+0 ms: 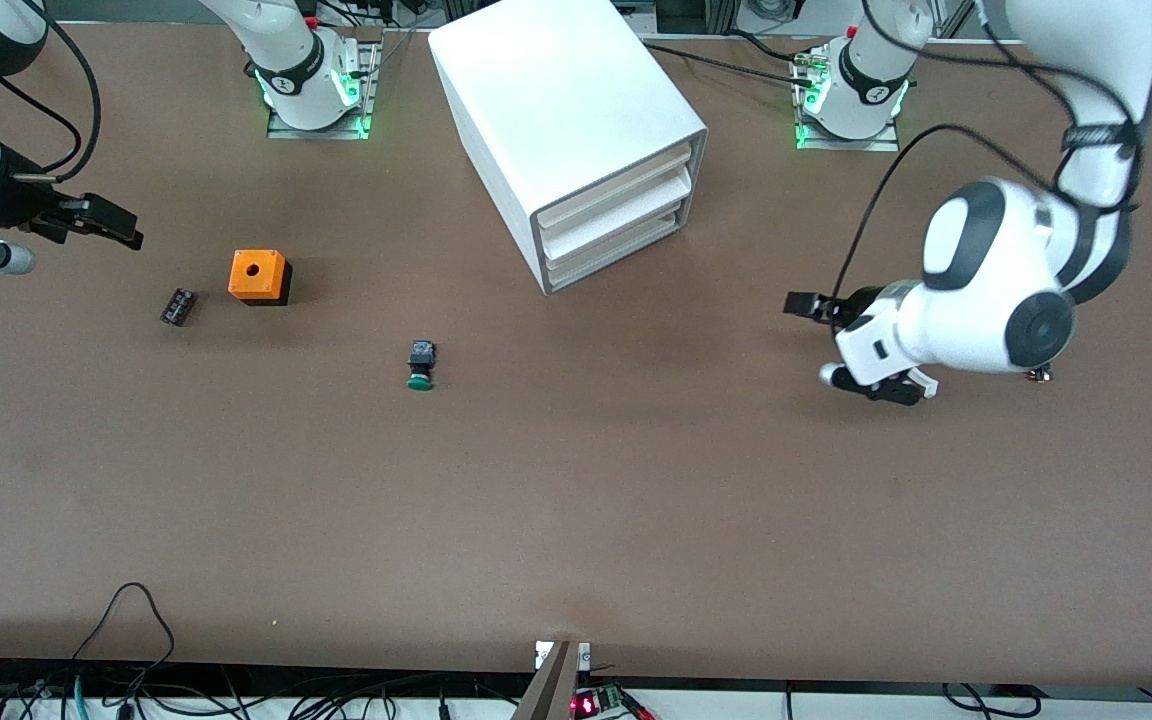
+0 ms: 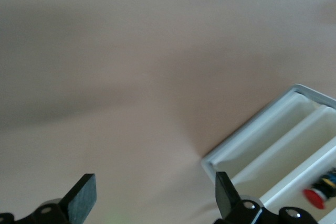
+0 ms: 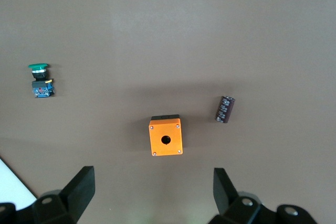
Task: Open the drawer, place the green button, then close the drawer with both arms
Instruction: 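Reach the left gripper to the drawer handle while the right gripper reaches the button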
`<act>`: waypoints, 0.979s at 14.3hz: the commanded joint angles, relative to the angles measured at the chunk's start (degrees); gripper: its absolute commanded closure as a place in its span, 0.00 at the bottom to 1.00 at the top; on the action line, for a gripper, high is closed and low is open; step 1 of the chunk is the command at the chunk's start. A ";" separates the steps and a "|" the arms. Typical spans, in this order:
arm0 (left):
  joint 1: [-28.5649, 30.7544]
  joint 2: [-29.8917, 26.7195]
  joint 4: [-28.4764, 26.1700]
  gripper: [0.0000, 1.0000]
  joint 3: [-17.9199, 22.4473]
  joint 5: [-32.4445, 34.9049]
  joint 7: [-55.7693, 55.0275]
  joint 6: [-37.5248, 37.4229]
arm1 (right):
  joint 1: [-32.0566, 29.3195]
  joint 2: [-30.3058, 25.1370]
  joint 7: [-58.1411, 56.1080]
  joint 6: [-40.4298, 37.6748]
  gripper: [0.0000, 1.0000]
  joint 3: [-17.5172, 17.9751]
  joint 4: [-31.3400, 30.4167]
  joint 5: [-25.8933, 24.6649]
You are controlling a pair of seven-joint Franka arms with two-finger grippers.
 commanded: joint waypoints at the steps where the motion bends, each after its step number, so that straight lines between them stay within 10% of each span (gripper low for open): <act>1: -0.52 4.43 -3.10 0.00 0.06 -10.40 5.53 1.81 | 2.41 4.84 0.47 4.50 0.00 0.71 1.33 0.26; 6: -5.09 7.96 -14.44 0.00 -0.03 -30.27 23.36 9.11 | 7.33 13.54 0.65 14.71 0.00 0.71 1.33 0.35; 14: -6.50 8.57 -23.15 0.00 -5.83 -41.91 32.36 9.38 | 15.32 24.62 5.81 22.80 0.00 0.71 2.73 5.62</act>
